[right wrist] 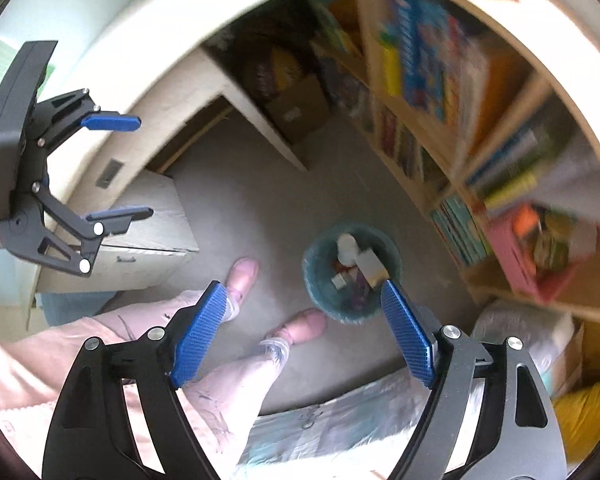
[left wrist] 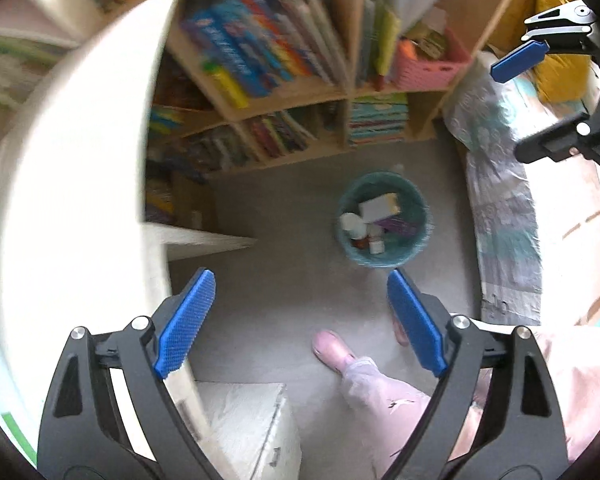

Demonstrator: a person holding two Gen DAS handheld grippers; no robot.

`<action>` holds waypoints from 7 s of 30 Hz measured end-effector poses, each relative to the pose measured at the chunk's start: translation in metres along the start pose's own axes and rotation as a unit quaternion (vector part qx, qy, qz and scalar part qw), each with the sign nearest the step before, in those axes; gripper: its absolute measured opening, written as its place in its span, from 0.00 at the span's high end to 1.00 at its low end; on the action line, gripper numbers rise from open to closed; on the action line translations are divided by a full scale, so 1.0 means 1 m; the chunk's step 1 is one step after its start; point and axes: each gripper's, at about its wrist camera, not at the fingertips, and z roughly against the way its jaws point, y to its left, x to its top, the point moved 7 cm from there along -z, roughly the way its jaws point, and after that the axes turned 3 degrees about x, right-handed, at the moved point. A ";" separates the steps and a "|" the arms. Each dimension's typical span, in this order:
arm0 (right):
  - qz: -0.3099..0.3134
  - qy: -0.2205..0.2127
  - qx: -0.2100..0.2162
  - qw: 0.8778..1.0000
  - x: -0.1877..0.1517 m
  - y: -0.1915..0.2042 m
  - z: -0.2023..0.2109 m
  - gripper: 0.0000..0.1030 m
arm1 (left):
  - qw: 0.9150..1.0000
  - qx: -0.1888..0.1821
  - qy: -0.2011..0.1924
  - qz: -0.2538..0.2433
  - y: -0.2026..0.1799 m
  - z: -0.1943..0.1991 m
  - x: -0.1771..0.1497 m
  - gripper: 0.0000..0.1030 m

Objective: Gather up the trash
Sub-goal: 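Return both tools to the table toward the white marker and blue bag, then grasp the white marker with the left tool while the right tool grasps the blue plastic bag, then lift the marker with the left tool while the right tool lifts the blue bag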

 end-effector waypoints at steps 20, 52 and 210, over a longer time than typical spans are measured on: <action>0.185 -0.009 0.028 0.982 0.147 0.252 -0.038 0.17 | 0.992 0.081 -0.008 0.092 0.212 0.058 -0.181 0.11; 0.336 0.092 0.017 0.937 0.211 0.416 -0.145 0.14 | 0.995 0.085 0.039 -0.032 0.375 -0.002 -0.277 0.07; 0.050 -0.090 -0.088 0.991 0.075 0.120 0.010 0.81 | 0.988 -0.049 -0.069 -0.126 0.138 0.047 -0.060 0.89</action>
